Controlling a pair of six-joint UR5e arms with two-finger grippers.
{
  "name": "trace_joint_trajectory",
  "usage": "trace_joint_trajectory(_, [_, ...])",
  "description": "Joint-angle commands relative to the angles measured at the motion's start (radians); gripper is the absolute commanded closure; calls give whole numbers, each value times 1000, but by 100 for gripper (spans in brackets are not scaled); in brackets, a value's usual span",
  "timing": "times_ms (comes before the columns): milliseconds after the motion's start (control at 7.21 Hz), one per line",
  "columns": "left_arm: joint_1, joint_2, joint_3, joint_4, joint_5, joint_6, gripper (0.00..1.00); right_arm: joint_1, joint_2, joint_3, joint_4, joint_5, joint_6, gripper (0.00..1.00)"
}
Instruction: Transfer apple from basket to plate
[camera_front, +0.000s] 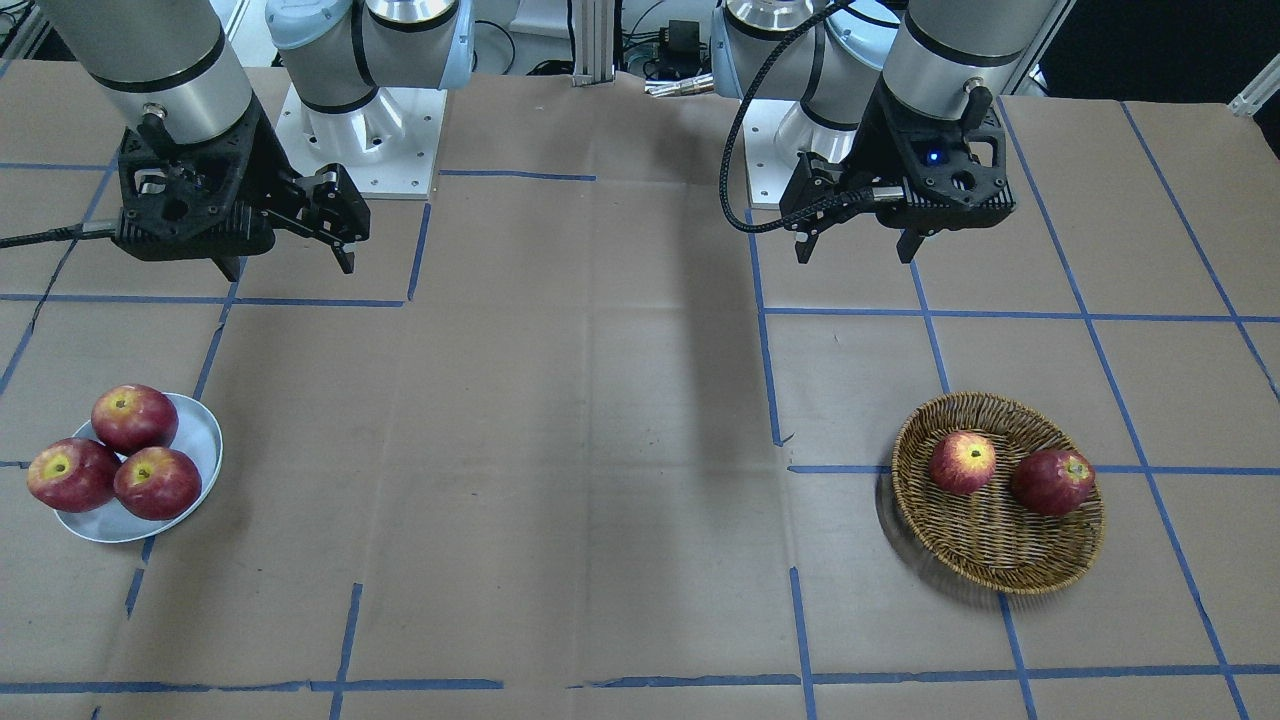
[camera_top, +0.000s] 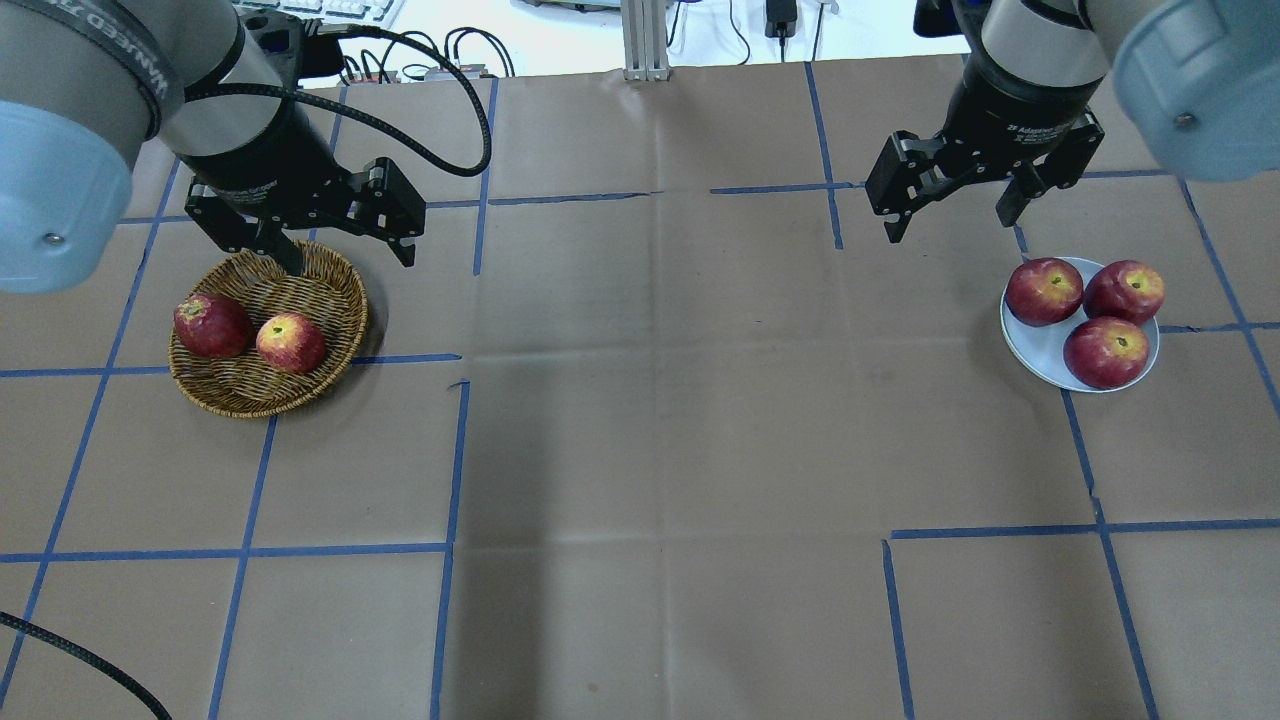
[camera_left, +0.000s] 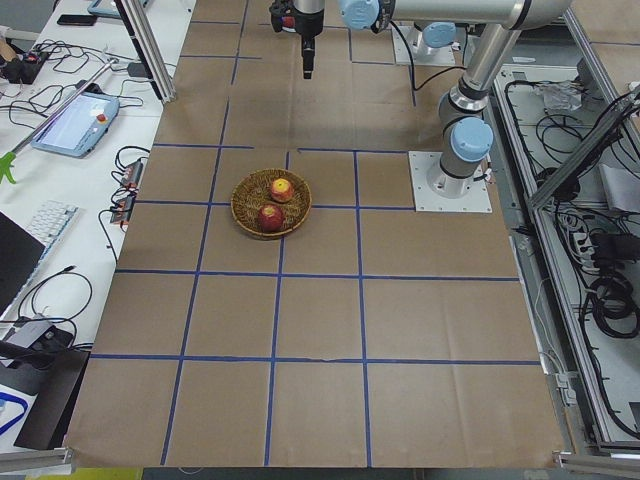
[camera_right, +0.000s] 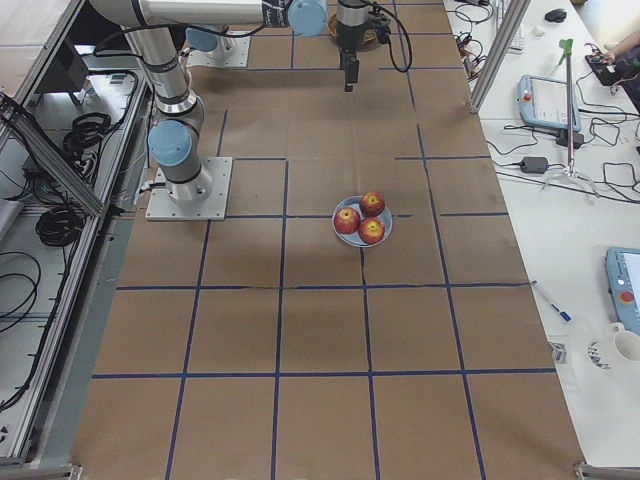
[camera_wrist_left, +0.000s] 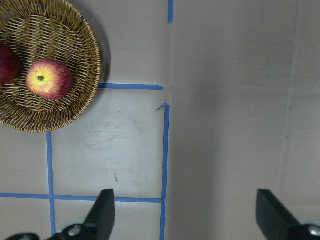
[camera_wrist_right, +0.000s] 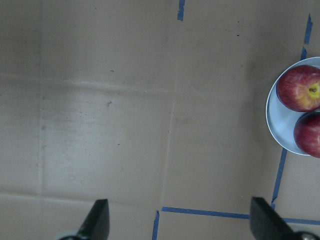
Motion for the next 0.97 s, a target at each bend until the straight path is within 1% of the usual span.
trace_joint_trajectory(0, [0, 3, -2, -15, 1, -1, 0, 0, 1, 0, 0, 0, -1, 0])
trace_joint_trajectory(277, [1, -14, -4, -6, -2, -1, 0, 0, -1, 0, 0, 0, -1, 0])
trace_joint_trajectory(555, [20, 3, -4, -13, 3, 1, 0, 0, -1, 2, 0, 0, -1, 0])
trace_joint_trajectory(693, [21, -4, -5, -12, 3, 36, 0, 0, -1, 2, 0, 0, -1, 0])
trace_joint_trajectory(832, [26, -12, -15, 0, 4, 130, 0, 0, -1, 2, 2, 0, 1, 0])
